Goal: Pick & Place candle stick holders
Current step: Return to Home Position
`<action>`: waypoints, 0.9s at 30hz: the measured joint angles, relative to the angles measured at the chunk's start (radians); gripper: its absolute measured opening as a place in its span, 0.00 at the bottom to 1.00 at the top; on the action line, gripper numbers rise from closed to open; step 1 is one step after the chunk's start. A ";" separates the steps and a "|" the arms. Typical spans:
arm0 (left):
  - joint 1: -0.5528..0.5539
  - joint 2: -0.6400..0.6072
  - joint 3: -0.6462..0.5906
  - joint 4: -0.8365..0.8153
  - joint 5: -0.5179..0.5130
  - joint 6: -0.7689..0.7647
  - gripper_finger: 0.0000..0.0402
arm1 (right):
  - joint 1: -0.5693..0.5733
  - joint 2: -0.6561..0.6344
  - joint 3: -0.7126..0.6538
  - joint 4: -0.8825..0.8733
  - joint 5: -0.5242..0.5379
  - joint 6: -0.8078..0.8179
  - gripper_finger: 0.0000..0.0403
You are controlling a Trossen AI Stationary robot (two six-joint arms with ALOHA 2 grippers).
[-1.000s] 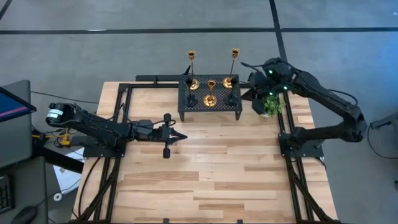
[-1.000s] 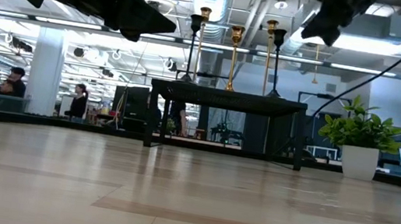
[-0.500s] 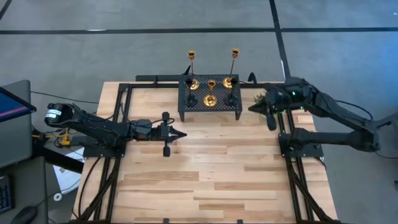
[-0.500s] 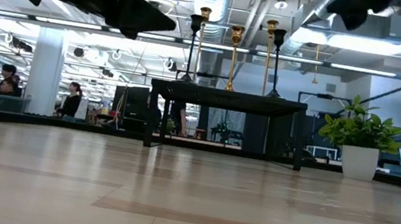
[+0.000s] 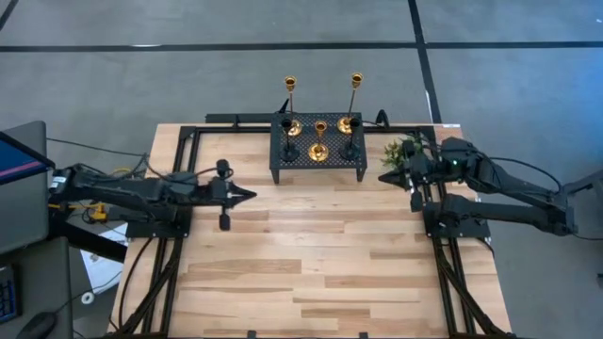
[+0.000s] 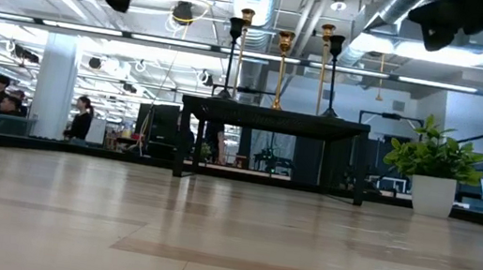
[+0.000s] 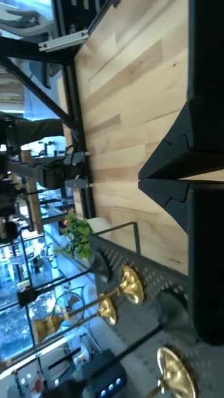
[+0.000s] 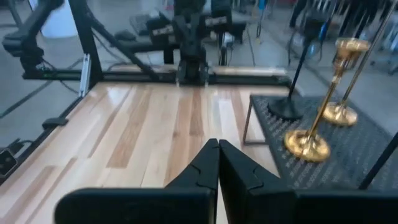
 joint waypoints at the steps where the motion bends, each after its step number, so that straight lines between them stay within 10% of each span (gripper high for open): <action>1: 0.000 -0.024 0.000 -0.014 0.000 0.000 0.01 | 0.004 -0.016 -0.017 0.022 0.000 -0.001 0.00; 27: 0.000 -0.465 -0.299 0.102 -0.063 0.021 0.01 | 0.022 -0.298 -0.292 0.241 0.001 0.037 0.00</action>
